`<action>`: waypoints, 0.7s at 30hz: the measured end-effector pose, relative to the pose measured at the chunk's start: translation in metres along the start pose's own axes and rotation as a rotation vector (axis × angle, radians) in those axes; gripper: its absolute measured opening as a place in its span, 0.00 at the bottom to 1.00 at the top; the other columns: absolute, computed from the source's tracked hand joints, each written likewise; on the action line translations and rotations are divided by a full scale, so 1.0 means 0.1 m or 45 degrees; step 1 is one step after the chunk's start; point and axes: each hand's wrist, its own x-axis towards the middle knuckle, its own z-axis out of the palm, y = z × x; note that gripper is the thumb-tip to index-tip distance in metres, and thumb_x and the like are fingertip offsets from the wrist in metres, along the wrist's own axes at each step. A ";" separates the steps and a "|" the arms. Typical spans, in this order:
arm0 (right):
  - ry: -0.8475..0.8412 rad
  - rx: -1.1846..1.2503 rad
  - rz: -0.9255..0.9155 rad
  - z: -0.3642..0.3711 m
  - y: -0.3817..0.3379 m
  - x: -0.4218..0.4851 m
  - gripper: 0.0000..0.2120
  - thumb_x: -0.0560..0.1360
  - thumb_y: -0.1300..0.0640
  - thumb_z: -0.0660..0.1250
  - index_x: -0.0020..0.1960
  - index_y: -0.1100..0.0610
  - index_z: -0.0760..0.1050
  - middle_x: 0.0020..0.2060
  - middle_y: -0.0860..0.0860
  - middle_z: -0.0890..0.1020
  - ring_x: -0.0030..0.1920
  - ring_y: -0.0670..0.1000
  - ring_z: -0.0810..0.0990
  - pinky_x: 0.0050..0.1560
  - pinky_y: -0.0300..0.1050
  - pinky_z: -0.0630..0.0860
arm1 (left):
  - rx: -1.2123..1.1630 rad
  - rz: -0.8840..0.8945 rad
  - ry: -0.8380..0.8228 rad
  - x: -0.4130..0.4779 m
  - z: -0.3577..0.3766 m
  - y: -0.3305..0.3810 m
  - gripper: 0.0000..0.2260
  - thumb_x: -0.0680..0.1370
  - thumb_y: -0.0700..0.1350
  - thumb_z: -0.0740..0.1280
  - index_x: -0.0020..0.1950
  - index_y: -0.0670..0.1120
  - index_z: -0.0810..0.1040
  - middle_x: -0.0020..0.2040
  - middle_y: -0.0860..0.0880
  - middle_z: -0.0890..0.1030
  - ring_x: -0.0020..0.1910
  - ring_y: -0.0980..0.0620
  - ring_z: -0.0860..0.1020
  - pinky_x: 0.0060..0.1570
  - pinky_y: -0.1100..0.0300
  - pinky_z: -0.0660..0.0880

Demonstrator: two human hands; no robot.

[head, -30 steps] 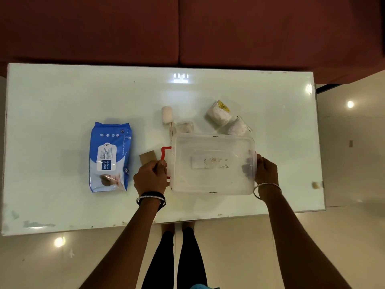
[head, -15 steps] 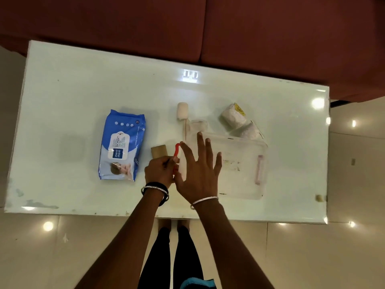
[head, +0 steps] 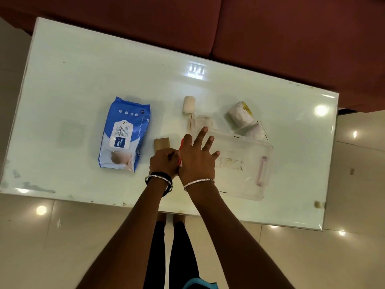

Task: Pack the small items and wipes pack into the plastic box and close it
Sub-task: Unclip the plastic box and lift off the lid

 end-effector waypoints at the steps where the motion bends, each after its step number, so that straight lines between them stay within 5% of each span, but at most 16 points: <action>1: -0.026 -0.002 -0.011 -0.02 0.01 0.02 0.26 0.79 0.62 0.65 0.72 0.58 0.57 0.77 0.68 0.43 0.76 0.73 0.49 0.68 0.76 0.60 | -0.006 -0.010 -0.003 0.00 0.00 0.00 0.13 0.79 0.46 0.61 0.46 0.40 0.82 0.38 0.44 0.81 0.36 0.47 0.77 0.42 0.58 0.72; 6: -0.107 0.035 -0.032 -0.09 0.05 0.04 0.29 0.76 0.65 0.68 0.72 0.59 0.58 0.77 0.69 0.43 0.76 0.73 0.49 0.68 0.74 0.61 | -0.080 -0.070 -0.037 -0.02 0.01 0.01 0.14 0.78 0.48 0.63 0.49 0.40 0.83 0.45 0.38 0.84 0.45 0.38 0.82 0.52 0.45 0.79; 15: -0.110 0.016 -0.099 -0.25 0.08 -0.03 0.29 0.73 0.54 0.73 0.68 0.59 0.63 0.77 0.70 0.46 0.75 0.73 0.55 0.65 0.69 0.71 | -0.141 -0.078 -0.058 -0.02 0.01 0.00 0.13 0.78 0.48 0.63 0.48 0.40 0.83 0.44 0.38 0.84 0.44 0.39 0.81 0.51 0.48 0.79; 18: -0.007 0.045 -0.111 -0.45 0.14 -0.19 0.31 0.71 0.48 0.72 0.67 0.57 0.63 0.77 0.67 0.49 0.74 0.70 0.62 0.63 0.63 0.75 | -0.075 -0.038 -0.024 -0.02 0.00 0.01 0.13 0.78 0.47 0.63 0.47 0.40 0.83 0.39 0.43 0.83 0.36 0.49 0.77 0.40 0.61 0.75; 21: 0.116 0.139 -0.120 -0.66 0.31 -0.45 0.30 0.68 0.51 0.71 0.66 0.55 0.64 0.78 0.64 0.52 0.69 0.66 0.71 0.55 0.56 0.78 | -0.263 -0.134 -0.060 -0.04 -0.01 0.02 0.10 0.78 0.47 0.65 0.51 0.43 0.83 0.39 0.47 0.81 0.33 0.53 0.79 0.28 0.66 0.78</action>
